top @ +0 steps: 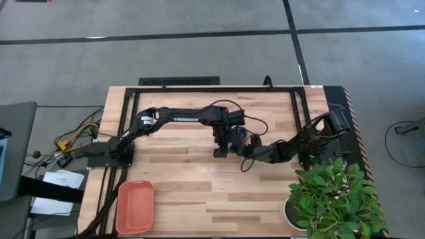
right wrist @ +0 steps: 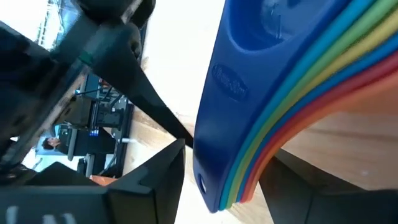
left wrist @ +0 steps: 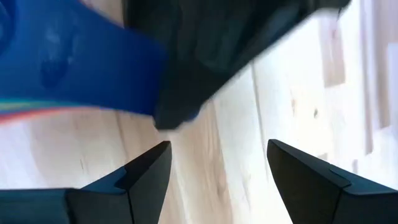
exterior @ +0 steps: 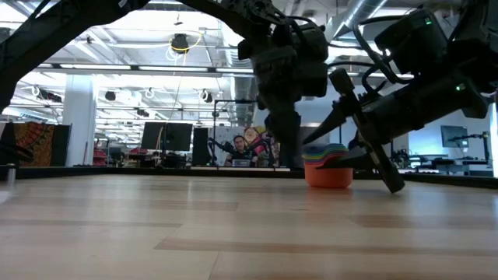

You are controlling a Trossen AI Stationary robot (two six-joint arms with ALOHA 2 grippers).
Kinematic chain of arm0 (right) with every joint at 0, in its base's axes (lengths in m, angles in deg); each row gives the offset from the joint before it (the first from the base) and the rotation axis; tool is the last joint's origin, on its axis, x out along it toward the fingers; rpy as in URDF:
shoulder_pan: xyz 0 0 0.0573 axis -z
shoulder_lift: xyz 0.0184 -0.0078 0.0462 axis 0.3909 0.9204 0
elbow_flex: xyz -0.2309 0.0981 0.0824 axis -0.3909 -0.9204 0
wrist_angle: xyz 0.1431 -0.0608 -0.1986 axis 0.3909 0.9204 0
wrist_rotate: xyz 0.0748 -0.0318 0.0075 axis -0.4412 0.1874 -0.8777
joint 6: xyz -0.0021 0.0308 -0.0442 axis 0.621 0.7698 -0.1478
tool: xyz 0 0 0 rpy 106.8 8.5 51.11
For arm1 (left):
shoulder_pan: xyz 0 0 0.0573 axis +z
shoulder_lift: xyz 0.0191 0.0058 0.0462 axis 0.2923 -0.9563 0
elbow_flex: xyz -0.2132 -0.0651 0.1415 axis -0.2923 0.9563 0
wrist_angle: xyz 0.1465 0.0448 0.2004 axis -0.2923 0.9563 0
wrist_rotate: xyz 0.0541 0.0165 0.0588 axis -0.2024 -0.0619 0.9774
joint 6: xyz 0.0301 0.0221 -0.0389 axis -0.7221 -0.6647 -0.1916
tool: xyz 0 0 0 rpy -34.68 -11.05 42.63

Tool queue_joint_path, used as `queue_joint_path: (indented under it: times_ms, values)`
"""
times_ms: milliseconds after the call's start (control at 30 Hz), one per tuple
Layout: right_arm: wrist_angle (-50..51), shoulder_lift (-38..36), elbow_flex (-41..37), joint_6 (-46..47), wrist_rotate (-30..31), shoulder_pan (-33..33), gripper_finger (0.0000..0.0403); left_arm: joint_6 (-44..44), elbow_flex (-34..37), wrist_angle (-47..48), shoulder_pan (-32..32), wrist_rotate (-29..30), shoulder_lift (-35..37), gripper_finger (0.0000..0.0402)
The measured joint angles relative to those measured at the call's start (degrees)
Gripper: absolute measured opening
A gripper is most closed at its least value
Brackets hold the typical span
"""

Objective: Nest measuring cups in basket
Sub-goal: Put the stacked colored measuring cups into the orange bin

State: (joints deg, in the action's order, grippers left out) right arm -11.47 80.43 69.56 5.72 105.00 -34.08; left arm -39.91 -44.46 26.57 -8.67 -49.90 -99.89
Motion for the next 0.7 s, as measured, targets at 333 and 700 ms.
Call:
queue_joint_path:
  times_ms: [333, 700]
  values:
    - [-0.52, 0.04, -0.04, -3.15, -0.06, 0.85, 0.0186, -2.47, 0.00, -0.85, 0.81, -2.27, 0.00, 0.0254]
    - [-2.73, 0.20, -0.17, -6.11, -1.43, 1.09, 0.0164, -2.47, 0.00, -1.08, 0.81, -2.69, 0.00, 0.0254]
